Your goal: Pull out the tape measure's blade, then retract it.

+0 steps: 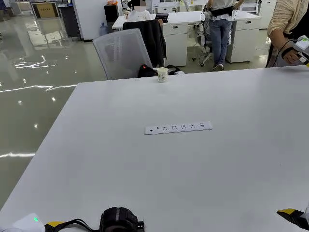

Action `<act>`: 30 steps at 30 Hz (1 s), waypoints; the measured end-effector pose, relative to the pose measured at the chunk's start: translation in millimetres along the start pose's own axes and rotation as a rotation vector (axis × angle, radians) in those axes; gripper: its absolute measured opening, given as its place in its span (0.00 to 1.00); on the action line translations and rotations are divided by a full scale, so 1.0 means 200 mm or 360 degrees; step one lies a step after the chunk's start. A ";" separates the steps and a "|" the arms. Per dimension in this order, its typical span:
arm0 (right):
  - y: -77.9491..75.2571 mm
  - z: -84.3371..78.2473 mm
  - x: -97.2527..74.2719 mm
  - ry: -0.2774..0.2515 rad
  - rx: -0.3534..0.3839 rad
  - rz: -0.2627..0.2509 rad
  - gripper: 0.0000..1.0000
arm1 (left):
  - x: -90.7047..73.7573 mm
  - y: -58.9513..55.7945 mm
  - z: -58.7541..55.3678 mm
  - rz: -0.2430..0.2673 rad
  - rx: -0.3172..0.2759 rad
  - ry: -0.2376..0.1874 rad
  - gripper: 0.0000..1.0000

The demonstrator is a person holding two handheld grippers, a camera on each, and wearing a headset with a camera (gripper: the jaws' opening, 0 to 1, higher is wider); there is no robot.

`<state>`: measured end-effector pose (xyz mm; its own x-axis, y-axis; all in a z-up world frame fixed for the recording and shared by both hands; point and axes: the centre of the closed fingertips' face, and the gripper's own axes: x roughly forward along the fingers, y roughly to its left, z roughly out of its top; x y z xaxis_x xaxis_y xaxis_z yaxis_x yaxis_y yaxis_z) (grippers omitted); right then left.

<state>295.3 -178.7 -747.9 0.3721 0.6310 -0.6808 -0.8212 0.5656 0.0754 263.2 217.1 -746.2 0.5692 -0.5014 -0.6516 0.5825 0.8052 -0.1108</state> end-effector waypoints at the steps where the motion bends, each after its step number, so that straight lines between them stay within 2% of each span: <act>1: 0.00 0.00 0.00 -0.0004 -0.0004 -0.0002 0.99 | 0.00 0.00 0.00 -0.0002 0.0005 0.0005 0.99; 4: -0.01 0.02 0.00 -0.0035 -0.0036 -0.0013 0.99 | 0.00 0.00 0.00 -0.0005 0.0021 0.0017 0.99; 11: 0.00 0.01 0.01 -0.0007 -0.0025 0.0025 0.99 | 0.00 0.02 0.01 -0.0026 0.0077 0.0061 0.99; 14: 0.00 0.01 0.01 -0.0011 -0.0031 0.0039 0.99 | 0.00 0.03 0.02 -0.0035 0.0120 0.0084 0.99; 18: 0.01 0.00 0.02 0.0010 -0.0046 0.0062 0.99 | 0.01 0.03 0.03 -0.0057 0.0235 0.0118 0.99; 30: 0.03 0.02 0.03 0.0004 -0.0105 0.0097 0.99 | 0.06 0.02 0.09 -0.0153 0.0390 0.0222 0.99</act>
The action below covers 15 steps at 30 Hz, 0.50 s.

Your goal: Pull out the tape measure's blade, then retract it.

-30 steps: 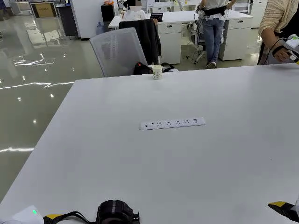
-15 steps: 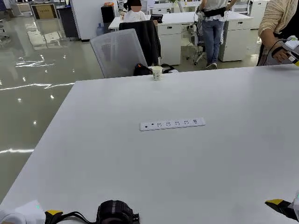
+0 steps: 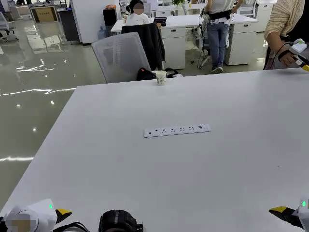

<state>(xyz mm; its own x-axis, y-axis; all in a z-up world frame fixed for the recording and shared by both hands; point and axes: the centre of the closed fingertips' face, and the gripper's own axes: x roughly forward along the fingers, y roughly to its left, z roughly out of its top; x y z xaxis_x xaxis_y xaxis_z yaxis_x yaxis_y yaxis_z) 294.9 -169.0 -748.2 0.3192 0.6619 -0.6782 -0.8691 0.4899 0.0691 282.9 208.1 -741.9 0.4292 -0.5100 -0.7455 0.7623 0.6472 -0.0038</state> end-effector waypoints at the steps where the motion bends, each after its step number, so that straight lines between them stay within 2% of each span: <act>1: 0.00 0.00 0.00 -0.0002 -0.0004 0.0003 0.99 | 0.00 0.00 0.00 -0.0009 0.0014 0.0008 0.99; 5: 0.00 0.02 0.00 -0.0007 -0.0007 0.0020 0.99 | 0.03 -0.01 0.03 -0.0046 0.0093 0.0052 0.99; 15: -0.01 0.09 0.02 -0.0022 -0.0038 0.0034 0.99 | 0.07 0.02 0.13 -0.0113 0.0199 0.0071 0.99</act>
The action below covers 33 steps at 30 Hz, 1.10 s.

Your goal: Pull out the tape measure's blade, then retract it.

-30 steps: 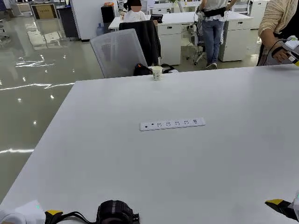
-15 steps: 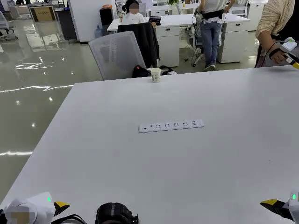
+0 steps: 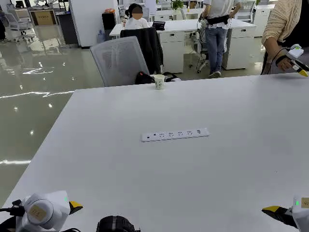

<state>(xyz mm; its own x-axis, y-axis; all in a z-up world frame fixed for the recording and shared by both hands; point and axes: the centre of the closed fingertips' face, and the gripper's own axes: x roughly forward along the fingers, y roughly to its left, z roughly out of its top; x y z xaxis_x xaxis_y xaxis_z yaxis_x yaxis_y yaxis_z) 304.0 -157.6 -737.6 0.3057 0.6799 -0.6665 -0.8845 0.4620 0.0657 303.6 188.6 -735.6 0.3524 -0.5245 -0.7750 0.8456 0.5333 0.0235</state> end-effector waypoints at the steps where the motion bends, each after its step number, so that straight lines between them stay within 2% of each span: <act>1: 0.00 0.00 0.00 0.0008 0.0007 0.0000 0.99 | 0.00 0.00 0.01 -0.0003 0.0011 0.0002 0.99; 12: 0.02 0.03 0.03 0.0002 -0.0011 0.0016 0.99 | 0.05 0.01 0.07 -0.0066 0.0148 0.0052 0.96; 23: 0.03 0.03 0.04 0.0011 -0.0035 0.0026 0.99 | 0.10 0.00 0.08 -0.0114 0.0232 0.0105 0.93; 26: 0.02 0.04 0.04 0.0010 -0.0044 0.0025 0.99 | 0.11 0.00 0.09 -0.0118 0.0220 0.0111 0.93; 28: 0.02 0.04 0.04 0.0017 -0.0056 0.0027 0.99 | 0.12 0.00 0.11 -0.0109 0.0129 0.0109 0.91; 31: 0.01 0.05 0.06 0.0022 -0.0079 0.0035 0.99 | 0.15 -0.01 0.11 -0.0122 0.0158 0.0112 0.88; 33: 0.00 0.07 0.08 0.0024 -0.0109 0.0045 0.99 | 0.16 -0.01 0.10 -0.0131 0.0196 0.0150 0.87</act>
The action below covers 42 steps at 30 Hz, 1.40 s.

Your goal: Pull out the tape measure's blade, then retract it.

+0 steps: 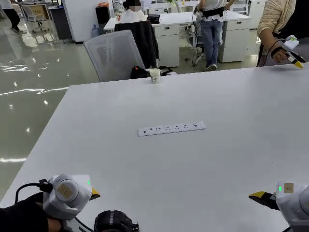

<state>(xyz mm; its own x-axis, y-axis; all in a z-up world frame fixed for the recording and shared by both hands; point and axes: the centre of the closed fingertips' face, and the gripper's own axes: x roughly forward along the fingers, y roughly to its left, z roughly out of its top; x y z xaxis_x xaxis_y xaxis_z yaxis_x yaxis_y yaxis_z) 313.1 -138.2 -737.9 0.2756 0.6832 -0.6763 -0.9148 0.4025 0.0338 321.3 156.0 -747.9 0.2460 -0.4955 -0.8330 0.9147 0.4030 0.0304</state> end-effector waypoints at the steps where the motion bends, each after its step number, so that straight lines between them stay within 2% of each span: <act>1: 0.00 0.01 0.01 -0.0001 -0.0010 0.0002 0.99 | 0.01 0.00 0.00 -0.0005 0.0021 0.0013 0.86; 5: -0.02 0.07 0.04 -0.0039 -0.0067 0.0027 0.99 | 0.04 0.00 -0.01 -0.0021 0.0080 0.0069 0.80; 6: -0.02 0.08 0.04 -0.0046 -0.0078 0.0029 0.99 | 0.04 0.00 -0.01 -0.0015 0.0098 0.0088 0.78; 7: -0.02 0.10 0.05 -0.0052 -0.0094 0.0038 0.99 | 0.04 0.03 -0.03 0.0023 0.0164 0.0142 0.75; 9: -0.02 0.12 0.07 -0.0049 -0.0108 0.0055 0.99 | 0.05 0.04 -0.05 0.0047 0.0181 0.0188 0.71; 14: -0.01 0.17 0.13 -0.0053 -0.0178 0.0109 0.99 | 0.08 0.01 -0.01 -0.0033 0.0147 0.0167 0.68; 21: 0.01 0.24 0.21 -0.0068 -0.0191 0.0188 0.99 | 0.11 -0.02 0.01 -0.0080 0.0161 0.0144 0.66; 27: 0.02 0.29 0.28 -0.0059 -0.0217 0.0227 0.99 | 0.13 -0.02 0.00 -0.0113 0.0174 0.0176 0.55; 33: 0.04 0.31 0.33 -0.0037 -0.0242 0.0256 0.99 | 0.15 -0.02 0.01 -0.0124 0.0185 0.0197 0.53; 38: 0.06 0.31 0.36 -0.0014 -0.0262 0.0281 0.99 | 0.18 -0.02 0.02 -0.0113 0.0232 0.0211 0.45; 39: 0.07 0.31 0.37 -0.0011 -0.0264 0.0285 0.99 | 0.18 -0.03 0.02 -0.0122 0.0258 0.0213 0.38; 40: 0.07 0.32 0.37 -0.0006 -0.0268 0.0290 0.99 | 0.18 0.01 0.03 -0.0072 0.0331 0.0203 0.35; 41: 0.07 0.32 0.38 -0.0006 -0.0270 0.0292 0.99 | 0.18 -0.02 0.02 -0.0121 0.0307 0.0224 0.33; 42: 0.07 0.32 0.38 -0.0005 -0.0272 0.0295 0.99 | 0.18 -0.01 0.02 -0.0115 0.0301 0.0217 0.33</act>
<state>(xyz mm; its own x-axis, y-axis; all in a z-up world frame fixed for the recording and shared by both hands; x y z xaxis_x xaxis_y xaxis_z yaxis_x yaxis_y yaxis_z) 340.1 -41.4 -741.4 0.0994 0.7378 -0.6677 -0.9864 0.1615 0.0316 328.7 134.0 -775.1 0.1441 -0.4039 -0.9034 0.9752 0.2127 0.0605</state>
